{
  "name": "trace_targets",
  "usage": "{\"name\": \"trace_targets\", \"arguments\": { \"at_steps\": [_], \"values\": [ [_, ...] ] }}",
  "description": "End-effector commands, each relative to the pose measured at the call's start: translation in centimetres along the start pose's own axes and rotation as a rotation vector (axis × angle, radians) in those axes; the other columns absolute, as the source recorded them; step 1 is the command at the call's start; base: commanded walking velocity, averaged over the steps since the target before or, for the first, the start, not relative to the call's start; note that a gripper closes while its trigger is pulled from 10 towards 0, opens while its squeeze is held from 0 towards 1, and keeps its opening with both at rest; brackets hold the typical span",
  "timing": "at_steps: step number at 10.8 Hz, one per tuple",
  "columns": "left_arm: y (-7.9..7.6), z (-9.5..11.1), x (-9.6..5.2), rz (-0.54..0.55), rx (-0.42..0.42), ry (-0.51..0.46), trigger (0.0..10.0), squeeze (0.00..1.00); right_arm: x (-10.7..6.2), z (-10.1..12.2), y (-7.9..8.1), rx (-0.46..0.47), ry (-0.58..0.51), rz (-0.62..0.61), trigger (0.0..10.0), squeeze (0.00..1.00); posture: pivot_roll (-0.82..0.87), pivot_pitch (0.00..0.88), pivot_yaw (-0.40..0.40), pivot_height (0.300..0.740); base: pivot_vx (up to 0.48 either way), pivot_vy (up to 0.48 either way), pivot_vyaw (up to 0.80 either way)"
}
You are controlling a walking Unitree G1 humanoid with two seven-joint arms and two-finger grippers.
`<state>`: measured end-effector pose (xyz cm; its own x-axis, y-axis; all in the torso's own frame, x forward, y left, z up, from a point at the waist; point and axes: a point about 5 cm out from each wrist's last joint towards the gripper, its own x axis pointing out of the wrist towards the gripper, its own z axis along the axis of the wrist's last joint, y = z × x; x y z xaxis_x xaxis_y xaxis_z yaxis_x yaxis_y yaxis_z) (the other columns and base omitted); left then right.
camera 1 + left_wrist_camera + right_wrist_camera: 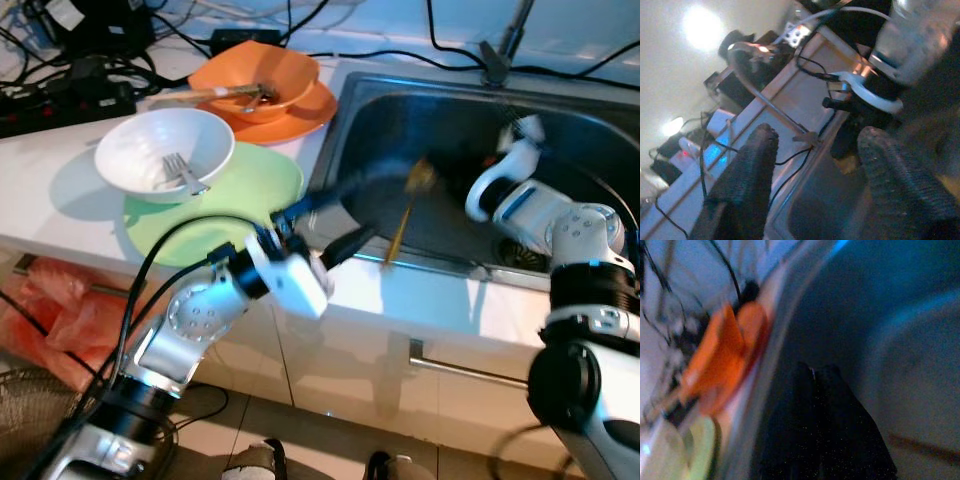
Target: Kitchen organization
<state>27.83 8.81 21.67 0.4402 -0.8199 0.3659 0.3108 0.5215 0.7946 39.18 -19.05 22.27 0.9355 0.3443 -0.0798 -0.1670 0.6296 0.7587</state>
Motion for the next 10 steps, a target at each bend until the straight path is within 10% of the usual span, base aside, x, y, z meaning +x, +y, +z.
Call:
{"name": "trace_targets", "arguments": {
  "at_steps": [1,5,10],
  "values": [
    [0.7,0.3,0.0,0.022,-0.035,0.007,10.0,1.00,0.3,0.6,0.0,0.055,-0.071,-0.010,0.0,0.00,0.11,0.162,0.011,0.740,0.000,0.000,0.00],
    [2.6,0.0,0.9,0.140,-0.305,0.096,10.0,1.00,0.5,0.8,-2.4,0.156,-0.300,-0.186,0.0,0.00,0.13,0.161,0.017,0.740,0.000,0.000,0.00],
    [-0.8,-0.4,0.9,0.033,-0.846,0.261,10.0,1.00,-1.5,3.9,-3.9,-0.492,-0.533,-0.456,0.0,0.00,0.14,0.152,0.019,0.740,0.000,0.000,0.00]
  ]
}}
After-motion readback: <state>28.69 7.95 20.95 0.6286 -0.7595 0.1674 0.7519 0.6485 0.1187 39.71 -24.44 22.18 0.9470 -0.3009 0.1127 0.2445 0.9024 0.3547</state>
